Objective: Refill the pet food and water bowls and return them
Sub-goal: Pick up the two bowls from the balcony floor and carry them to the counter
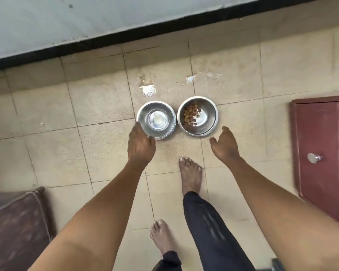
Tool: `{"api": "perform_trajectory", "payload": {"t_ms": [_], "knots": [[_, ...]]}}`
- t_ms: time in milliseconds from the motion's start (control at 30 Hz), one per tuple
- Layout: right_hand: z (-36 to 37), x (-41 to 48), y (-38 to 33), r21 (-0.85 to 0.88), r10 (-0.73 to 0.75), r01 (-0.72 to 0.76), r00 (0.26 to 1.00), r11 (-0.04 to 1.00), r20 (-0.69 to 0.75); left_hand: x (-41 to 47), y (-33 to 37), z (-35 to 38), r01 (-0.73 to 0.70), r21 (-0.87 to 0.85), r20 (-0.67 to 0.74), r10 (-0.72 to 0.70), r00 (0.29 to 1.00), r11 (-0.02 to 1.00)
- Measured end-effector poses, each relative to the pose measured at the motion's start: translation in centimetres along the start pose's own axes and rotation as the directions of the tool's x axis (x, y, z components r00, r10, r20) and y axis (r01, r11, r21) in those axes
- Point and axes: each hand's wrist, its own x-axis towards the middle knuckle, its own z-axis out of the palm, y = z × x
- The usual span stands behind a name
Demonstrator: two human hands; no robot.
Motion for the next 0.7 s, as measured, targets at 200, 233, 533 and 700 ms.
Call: {"api": "perform_trajectory", "payload": {"t_ms": [200, 233, 533, 700], "knots": [[2.4, 9.3, 1.0, 0.294, 0.235, -0.244, 0.970, 0.924, 0.067, 7.7, -3.1, 5.4, 0.642, -0.510, 0.233, -0.627, 0.743, 0.572], [2.6, 10.3, 0.9, 0.335, 0.224, -0.235, 0.972, 0.913, 0.071, 8.4, -3.7, 6.0, 0.654, -0.566, 0.290, -0.622, 0.728, 0.501], [4.6, 14.0, 1.2, 0.353, 0.193, -0.158, 0.979, 0.922, -0.065, 9.8, -3.7, 6.4, 0.560, -0.508, 0.168, -0.563, 0.809, 0.654], [0.9, 8.4, 0.7, 0.399, 0.244, -0.184, 0.964, 0.898, -0.103, 6.3, -1.1, 1.6, 0.517, -0.464, 0.119, -0.528, 0.841, 0.719]]}}
